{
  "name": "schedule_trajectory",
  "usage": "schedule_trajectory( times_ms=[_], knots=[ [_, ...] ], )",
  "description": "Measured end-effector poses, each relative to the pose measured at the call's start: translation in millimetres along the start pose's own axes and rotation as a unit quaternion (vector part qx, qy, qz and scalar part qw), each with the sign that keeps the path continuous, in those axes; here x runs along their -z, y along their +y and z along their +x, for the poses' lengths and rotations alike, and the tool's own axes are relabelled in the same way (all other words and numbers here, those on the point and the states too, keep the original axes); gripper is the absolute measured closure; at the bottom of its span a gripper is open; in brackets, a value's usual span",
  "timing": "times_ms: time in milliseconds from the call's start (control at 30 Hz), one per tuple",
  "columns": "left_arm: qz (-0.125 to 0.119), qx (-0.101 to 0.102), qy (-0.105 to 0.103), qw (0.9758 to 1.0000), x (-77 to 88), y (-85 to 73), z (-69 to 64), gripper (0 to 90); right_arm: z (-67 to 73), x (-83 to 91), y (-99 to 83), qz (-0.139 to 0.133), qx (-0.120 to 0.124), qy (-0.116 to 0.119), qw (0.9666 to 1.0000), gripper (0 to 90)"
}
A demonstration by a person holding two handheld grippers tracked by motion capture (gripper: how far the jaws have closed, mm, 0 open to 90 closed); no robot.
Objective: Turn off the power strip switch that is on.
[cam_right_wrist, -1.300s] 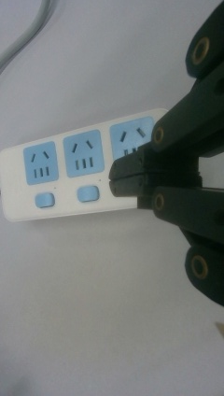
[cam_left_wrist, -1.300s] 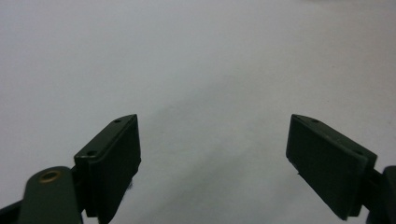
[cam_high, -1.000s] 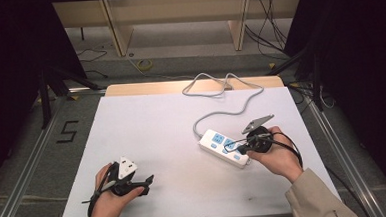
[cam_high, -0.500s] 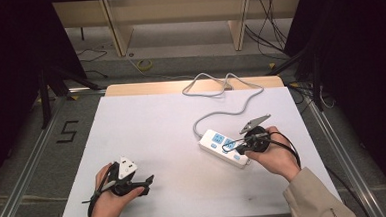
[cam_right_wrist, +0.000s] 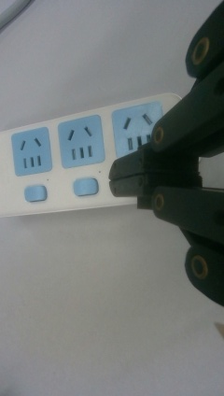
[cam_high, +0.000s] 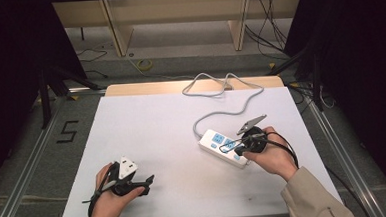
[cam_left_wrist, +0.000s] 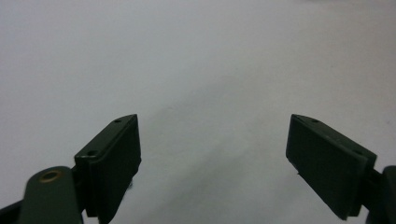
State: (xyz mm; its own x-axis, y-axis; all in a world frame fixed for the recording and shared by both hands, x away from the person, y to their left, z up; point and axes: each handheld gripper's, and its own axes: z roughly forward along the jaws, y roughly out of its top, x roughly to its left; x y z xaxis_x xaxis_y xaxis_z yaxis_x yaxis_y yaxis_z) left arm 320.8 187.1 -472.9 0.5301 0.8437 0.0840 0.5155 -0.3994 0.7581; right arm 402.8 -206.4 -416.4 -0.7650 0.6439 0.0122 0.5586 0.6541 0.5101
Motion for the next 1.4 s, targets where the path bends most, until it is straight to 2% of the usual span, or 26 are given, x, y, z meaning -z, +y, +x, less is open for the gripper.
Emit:
schedule_trajectory(
  times_ms=[567, 967, 1400],
  knots=[
    [0.0, -0.001, -0.001, 1.0, -0.3, 0.4, -0.7, 17.9, -0.1, -4.1, 2.3, 0.012, -0.005, 0.005, 0.9999, 90.0],
    [0.0, -0.001, -0.001, 1.0, -0.3, 0.3, -0.2, 18.0, 3.1, -10.7, 7.1, 0.023, 0.0, 0.008, 0.9997, 90.0],
    [0.001, -0.001, -0.001, 1.0, -0.3, 0.2, -0.3, 18.0, -0.5, -14.4, 8.0, 0.031, -0.006, 0.005, 0.9995, 90.0]
  ],
)
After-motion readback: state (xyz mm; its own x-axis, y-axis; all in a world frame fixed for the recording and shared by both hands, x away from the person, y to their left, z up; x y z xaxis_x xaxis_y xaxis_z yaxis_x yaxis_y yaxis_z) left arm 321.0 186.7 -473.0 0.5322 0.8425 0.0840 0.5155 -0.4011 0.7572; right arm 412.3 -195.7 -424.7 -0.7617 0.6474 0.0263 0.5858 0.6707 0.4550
